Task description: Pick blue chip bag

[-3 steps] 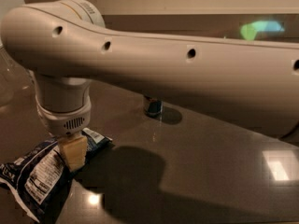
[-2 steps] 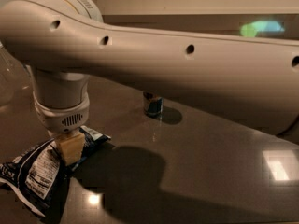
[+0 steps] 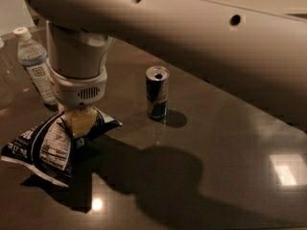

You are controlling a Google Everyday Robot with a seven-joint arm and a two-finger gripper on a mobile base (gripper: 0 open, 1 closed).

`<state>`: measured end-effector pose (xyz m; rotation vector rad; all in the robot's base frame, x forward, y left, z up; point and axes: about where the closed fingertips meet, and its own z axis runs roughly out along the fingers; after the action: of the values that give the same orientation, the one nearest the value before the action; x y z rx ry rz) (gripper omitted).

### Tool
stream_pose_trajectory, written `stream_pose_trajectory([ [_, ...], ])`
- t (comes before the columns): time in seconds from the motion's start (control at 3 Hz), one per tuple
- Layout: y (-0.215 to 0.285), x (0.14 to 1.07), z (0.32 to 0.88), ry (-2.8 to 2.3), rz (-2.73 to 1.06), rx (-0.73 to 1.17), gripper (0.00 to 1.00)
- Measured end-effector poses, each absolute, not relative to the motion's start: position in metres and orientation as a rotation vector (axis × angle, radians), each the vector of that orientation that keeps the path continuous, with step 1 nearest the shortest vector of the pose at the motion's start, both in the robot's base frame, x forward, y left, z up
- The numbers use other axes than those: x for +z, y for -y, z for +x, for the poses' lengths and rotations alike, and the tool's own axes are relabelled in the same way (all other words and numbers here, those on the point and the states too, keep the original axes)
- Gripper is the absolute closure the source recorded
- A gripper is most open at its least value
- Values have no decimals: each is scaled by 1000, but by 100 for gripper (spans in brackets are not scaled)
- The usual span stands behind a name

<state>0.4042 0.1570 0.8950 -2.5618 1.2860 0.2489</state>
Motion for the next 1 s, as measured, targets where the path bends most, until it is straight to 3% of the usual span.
stream_pose_trajectory([
  [1.0,-129,977,455,-1182,-2510,264,100],
])
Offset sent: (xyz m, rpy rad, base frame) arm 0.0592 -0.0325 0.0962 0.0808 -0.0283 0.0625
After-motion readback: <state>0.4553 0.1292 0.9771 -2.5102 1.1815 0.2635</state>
